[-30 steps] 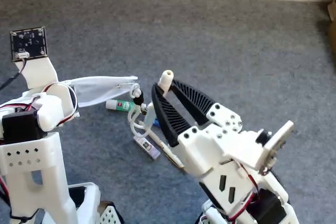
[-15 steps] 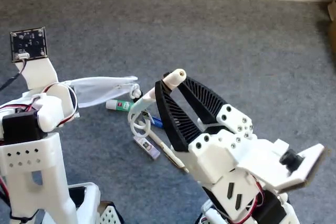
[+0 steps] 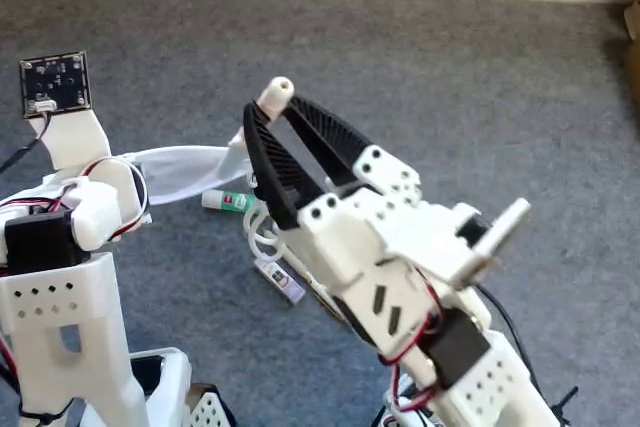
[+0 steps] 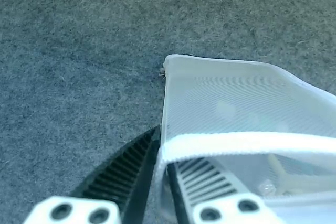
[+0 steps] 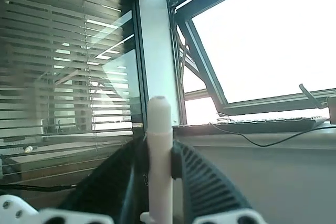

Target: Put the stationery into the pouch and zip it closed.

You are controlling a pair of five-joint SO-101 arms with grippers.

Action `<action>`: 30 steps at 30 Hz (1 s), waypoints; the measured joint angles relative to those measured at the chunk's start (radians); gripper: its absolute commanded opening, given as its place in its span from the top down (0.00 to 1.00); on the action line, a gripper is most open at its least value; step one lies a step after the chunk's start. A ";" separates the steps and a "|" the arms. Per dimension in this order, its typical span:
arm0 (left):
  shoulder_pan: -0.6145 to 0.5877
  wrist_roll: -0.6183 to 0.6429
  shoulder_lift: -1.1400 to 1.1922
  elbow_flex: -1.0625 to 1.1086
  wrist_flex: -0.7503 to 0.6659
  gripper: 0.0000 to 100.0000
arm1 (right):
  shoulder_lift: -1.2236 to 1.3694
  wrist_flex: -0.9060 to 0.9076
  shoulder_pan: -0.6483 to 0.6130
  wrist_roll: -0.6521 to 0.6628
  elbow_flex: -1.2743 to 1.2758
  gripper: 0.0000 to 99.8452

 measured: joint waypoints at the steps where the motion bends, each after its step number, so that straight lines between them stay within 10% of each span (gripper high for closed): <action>1: 0.000 0.000 0.000 0.000 0.000 0.99 | 0.017 -0.012 0.000 0.000 0.000 0.99; 30: -0.002 0.000 -0.002 0.038 -0.049 0.99 | 0.382 -0.273 -0.003 -0.003 0.052 0.99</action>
